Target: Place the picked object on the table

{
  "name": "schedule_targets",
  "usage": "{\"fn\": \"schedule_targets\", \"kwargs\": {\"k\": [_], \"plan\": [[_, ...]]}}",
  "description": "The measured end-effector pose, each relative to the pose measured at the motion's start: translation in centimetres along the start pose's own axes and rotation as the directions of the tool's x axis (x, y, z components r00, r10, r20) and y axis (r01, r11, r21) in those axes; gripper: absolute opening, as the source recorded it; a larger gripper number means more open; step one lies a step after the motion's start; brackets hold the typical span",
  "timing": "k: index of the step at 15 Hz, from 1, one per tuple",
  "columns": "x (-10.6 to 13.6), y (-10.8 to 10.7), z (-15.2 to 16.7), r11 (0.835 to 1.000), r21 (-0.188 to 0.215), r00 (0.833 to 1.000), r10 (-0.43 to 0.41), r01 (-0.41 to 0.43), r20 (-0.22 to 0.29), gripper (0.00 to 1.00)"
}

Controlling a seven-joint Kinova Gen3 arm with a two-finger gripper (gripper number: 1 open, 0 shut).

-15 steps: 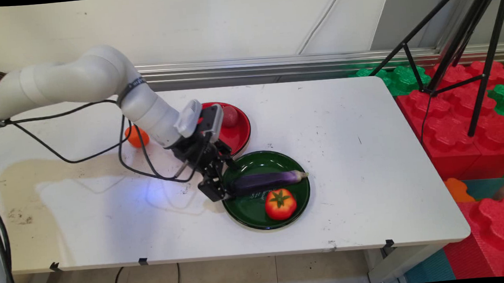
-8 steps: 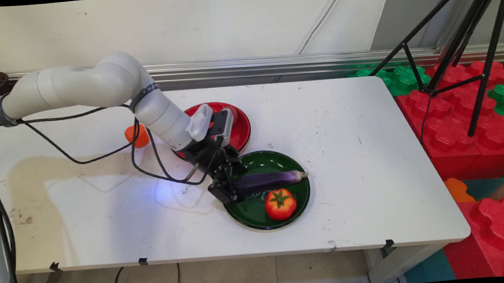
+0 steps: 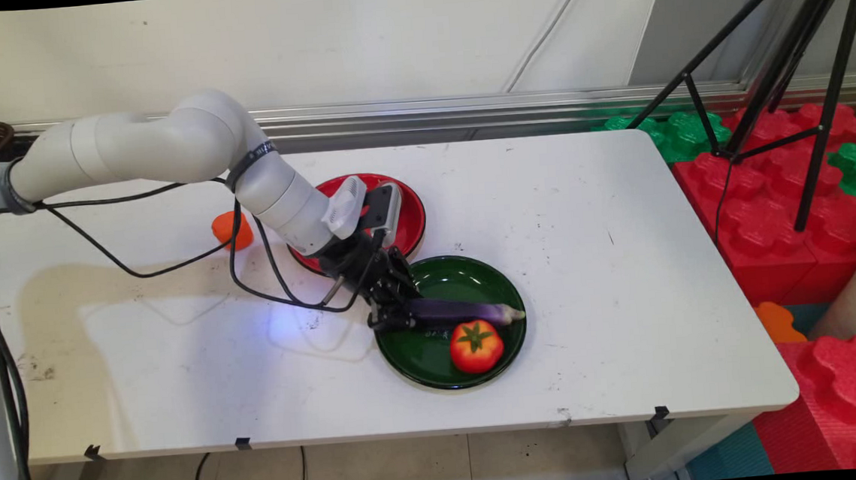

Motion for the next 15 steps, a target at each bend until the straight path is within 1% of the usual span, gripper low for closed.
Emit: {"fn": "schedule_targets", "kwargs": {"k": [6, 10, 15], "plan": [[-0.2, 0.1, -0.6, 1.000, 0.008, 1.000, -0.021, 0.021, -0.010, 0.00], [0.1, 0.1, -2.2, 0.999, 0.022, 0.999, -0.036, 0.037, -0.040, 0.00], [0.1, 0.5, -5.1, 0.998, 0.032, 0.996, -0.046, 0.048, -0.070, 0.00]]}}
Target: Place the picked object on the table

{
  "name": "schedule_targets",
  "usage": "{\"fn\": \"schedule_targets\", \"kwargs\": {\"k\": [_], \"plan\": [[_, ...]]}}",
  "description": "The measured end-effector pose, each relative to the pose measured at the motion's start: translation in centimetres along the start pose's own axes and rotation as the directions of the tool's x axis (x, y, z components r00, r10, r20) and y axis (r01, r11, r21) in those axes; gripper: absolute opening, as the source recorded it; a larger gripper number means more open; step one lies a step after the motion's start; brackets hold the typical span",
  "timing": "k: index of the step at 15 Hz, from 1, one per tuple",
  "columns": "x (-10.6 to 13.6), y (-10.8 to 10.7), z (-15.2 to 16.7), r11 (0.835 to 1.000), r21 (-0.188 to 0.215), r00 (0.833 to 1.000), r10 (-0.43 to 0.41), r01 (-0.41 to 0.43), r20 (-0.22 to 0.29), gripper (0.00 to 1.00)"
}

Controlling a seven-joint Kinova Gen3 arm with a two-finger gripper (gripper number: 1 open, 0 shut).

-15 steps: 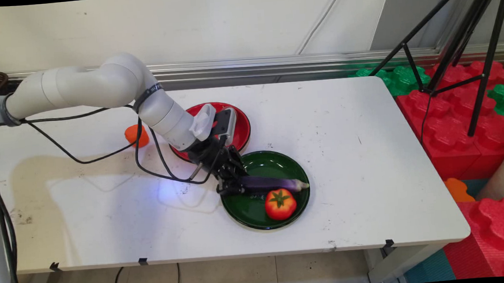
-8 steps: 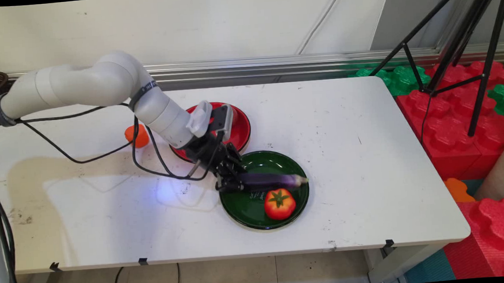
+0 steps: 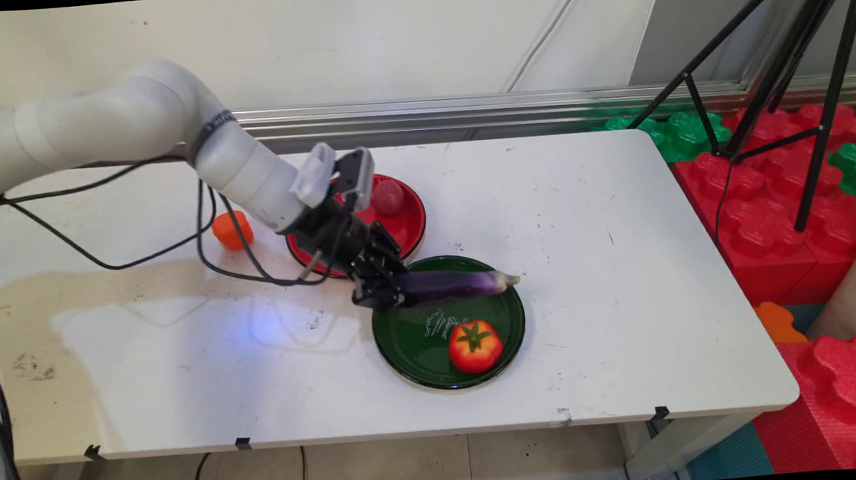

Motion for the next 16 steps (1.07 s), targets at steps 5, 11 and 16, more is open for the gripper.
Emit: {"fn": "schedule_targets", "kwargs": {"k": [5, 11, 16], "plan": [[-0.2, 0.5, -3.2, 1.000, 0.002, 1.000, -0.011, 0.011, -0.019, 0.00], [-1.9, 1.3, -7.8, 0.999, 0.014, 1.000, -0.030, 0.030, -0.009, 0.00], [-4.5, 2.0, -12.3, 1.000, 0.015, 0.999, 0.024, -0.025, 0.041, 0.00]]}}
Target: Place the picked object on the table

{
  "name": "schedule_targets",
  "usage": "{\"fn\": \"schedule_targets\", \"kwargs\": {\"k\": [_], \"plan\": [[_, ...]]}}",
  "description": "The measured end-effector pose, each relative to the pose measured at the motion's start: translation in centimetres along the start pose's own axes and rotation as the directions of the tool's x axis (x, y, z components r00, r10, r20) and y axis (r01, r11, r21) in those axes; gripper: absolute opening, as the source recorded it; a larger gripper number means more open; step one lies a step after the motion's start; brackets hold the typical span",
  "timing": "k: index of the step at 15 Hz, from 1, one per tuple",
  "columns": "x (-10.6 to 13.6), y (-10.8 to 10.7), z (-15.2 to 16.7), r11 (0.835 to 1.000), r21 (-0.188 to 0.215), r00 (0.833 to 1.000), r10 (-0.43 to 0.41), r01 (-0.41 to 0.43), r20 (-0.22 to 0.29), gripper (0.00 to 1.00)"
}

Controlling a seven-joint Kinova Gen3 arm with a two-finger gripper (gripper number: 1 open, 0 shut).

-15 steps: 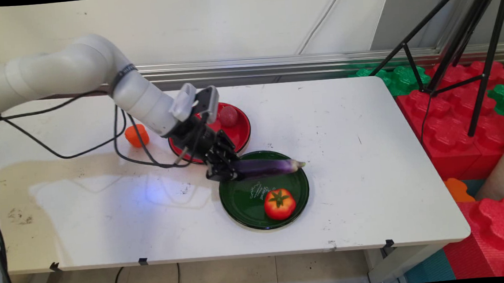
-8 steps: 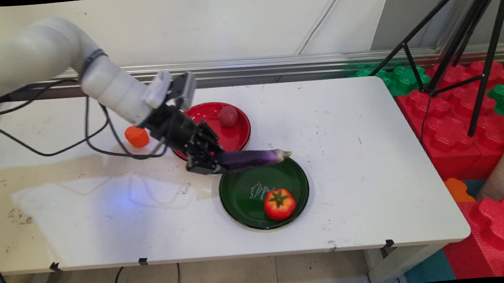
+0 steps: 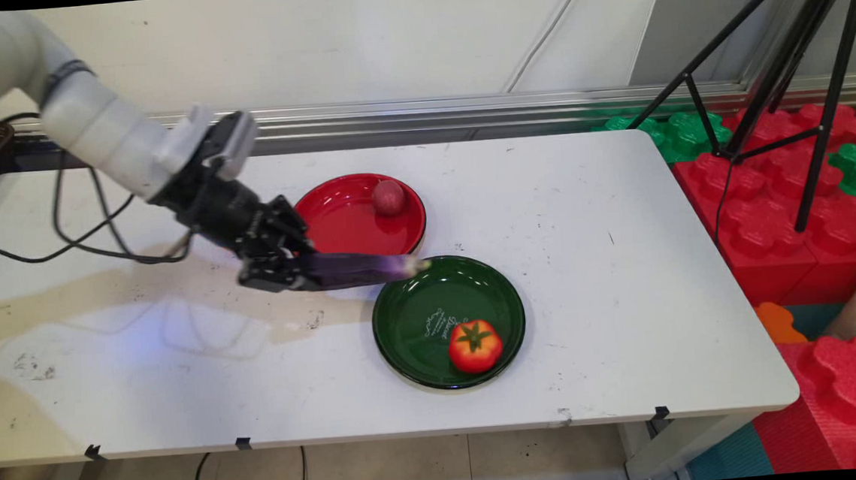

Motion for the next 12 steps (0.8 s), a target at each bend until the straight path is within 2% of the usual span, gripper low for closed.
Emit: {"fn": "schedule_targets", "kwargs": {"k": [7, 12], "plan": [[-4.5, -0.1, -3.8, 0.995, 0.001, 0.989, 0.100, -0.100, 0.107, 0.00], [-7.2, -0.9, -4.1, 0.988, 0.003, 0.973, 0.155, -0.158, 0.170, 0.00]]}}
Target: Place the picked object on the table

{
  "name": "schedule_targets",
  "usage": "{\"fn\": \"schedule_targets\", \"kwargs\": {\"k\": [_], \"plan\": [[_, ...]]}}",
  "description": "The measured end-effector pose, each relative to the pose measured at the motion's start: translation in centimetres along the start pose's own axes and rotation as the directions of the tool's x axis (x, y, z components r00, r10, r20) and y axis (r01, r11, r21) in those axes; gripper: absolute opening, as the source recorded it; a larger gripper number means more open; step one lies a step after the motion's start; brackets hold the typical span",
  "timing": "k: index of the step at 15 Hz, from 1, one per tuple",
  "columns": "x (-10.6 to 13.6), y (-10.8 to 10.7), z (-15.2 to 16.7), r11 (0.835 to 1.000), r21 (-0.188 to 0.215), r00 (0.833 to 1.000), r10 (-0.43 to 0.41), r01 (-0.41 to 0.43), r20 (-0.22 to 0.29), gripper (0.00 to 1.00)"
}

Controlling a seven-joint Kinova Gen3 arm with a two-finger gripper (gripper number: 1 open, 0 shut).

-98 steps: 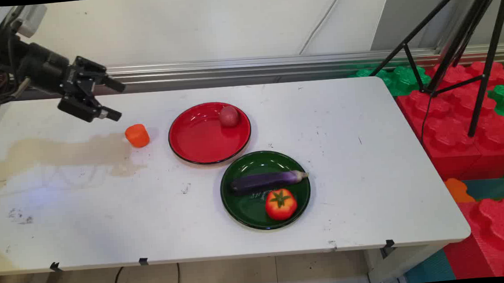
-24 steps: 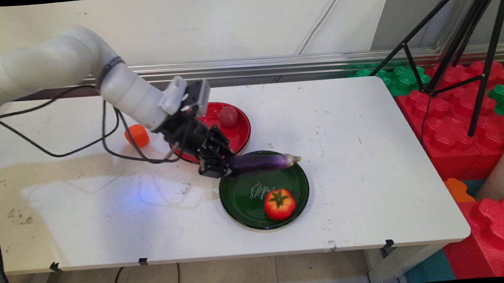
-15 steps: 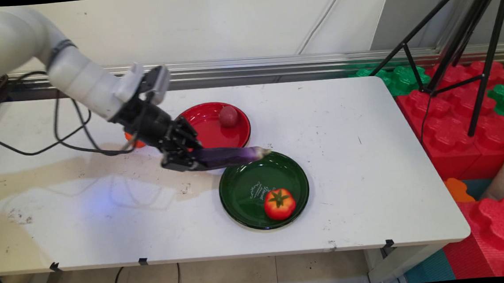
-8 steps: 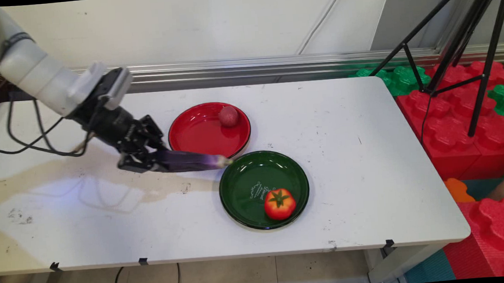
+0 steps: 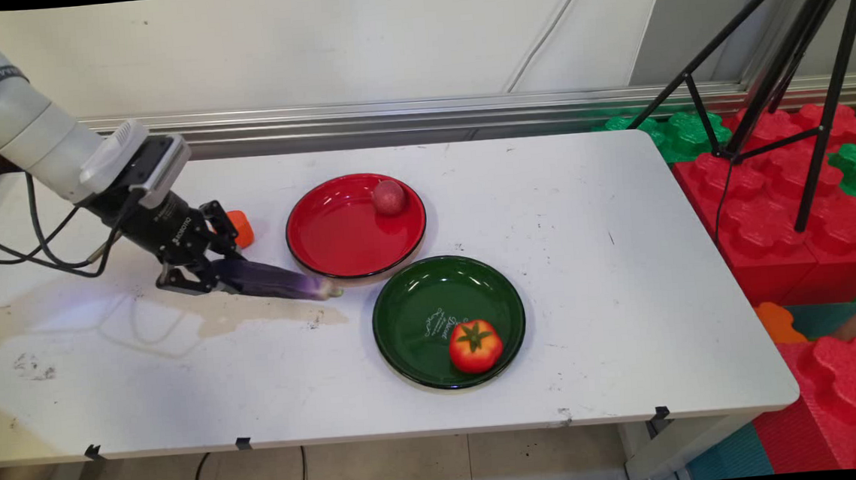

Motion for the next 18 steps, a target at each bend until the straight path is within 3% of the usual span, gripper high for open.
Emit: {"fn": "schedule_targets", "kwargs": {"k": [12, 13, 18], "plan": [[-4.7, -1.6, 4.4, 0.996, -0.016, 0.993, 0.091, -0.090, 0.075, 0.00], [-4.9, -1.6, 4.7, 0.996, -0.019, 0.993, 0.089, -0.087, 0.074, 1.00], [-5.4, -1.7, 4.9, 0.998, -0.025, 0.996, 0.067, -0.065, 0.066, 1.00]]}}
